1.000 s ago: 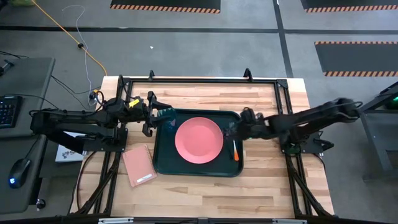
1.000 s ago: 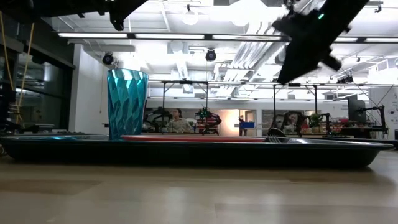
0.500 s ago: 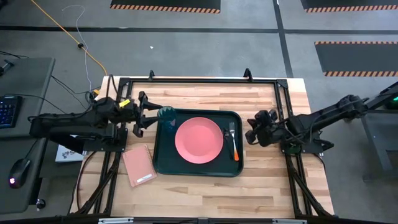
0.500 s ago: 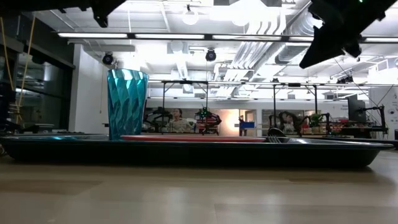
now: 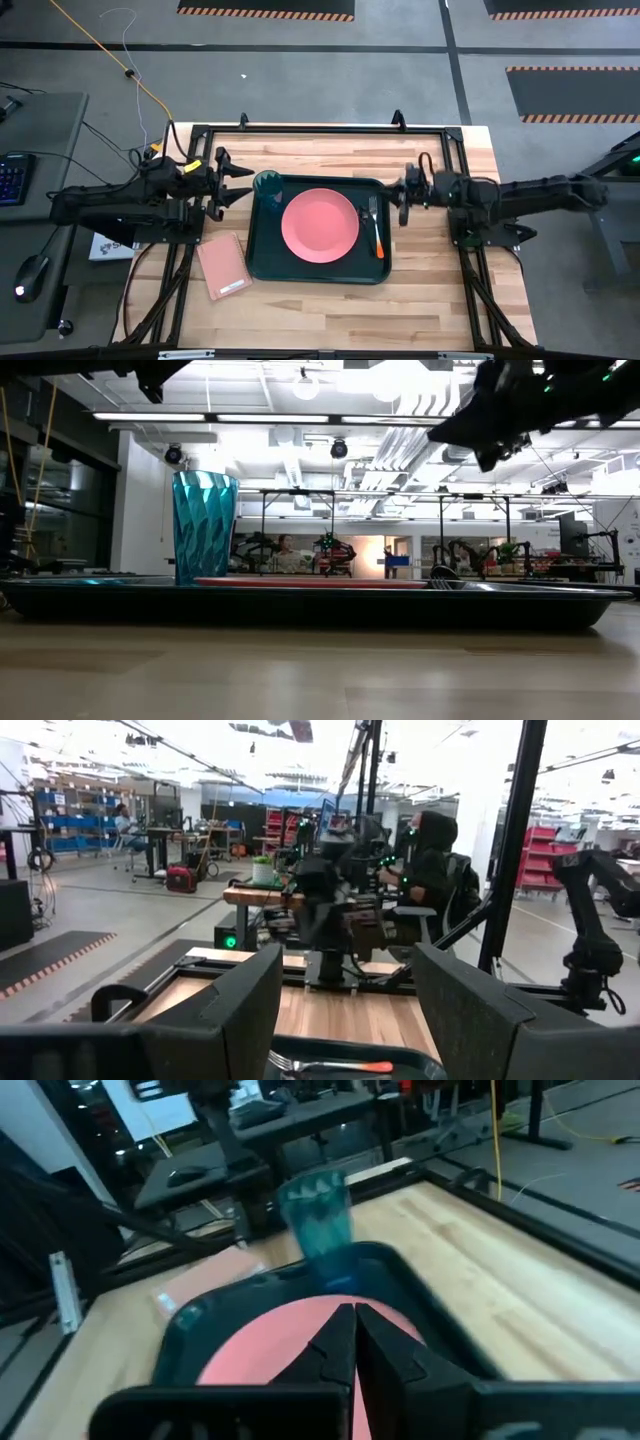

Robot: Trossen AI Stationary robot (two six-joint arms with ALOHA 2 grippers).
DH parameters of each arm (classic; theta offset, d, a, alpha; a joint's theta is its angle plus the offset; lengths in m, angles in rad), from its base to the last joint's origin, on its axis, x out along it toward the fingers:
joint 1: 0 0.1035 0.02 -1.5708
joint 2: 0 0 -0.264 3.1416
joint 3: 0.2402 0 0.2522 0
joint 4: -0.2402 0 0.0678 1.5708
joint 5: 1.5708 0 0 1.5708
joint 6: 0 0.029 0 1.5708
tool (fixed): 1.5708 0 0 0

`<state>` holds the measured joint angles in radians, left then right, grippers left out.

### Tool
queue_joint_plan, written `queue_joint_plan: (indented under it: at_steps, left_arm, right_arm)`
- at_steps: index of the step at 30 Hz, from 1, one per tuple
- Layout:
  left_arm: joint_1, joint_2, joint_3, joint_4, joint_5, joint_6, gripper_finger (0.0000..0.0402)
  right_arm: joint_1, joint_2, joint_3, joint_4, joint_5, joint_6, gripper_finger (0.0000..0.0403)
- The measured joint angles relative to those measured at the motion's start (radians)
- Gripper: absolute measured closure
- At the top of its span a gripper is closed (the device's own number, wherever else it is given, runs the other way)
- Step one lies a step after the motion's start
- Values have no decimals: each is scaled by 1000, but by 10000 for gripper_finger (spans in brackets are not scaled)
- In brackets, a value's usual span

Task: Pick and place plate/cup/fork/spoon on tray
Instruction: Return to Home Position

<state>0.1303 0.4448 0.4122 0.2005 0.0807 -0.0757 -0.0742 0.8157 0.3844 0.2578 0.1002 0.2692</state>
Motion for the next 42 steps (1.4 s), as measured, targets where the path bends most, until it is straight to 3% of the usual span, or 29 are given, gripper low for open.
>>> queue_joint_plan:
  at_steps: [3,7,12,17,21,25,28,33,42]
  left_arm:
    - [0,0,0,-3,0,0,188]
    - [0,-1,0,-15,-11,0,188]
    - [0,-31,0,-133,-143,15,188]
    - [0,-81,0,-220,-162,62,194]
    - [0,-110,0,-297,-165,6,235]
    - [-8,-124,-40,-333,-176,-92,326]
    - [-48,-123,-121,-232,-166,-106,389]
    - [-146,-125,-251,-70,-175,-99,397]
    - [-203,-284,-242,-243,-186,-36,401]
  right_arm:
    - [-118,10,-1,10,-116,-19,403]
    - [-175,-3,-2,56,-220,-70,403]
    - [-176,-99,0,7,-221,-98,403]
    - [-176,-226,0,-128,-208,-88,403]
    - [-167,-303,0,-197,-177,-71,403]
    - [-152,-346,0,-254,-168,-69,403]
    - [-137,-348,0,-265,-160,-64,403]
    - [-116,-344,-5,-277,-127,-62,403]
    - [-108,-345,-6,-307,-132,-61,403]
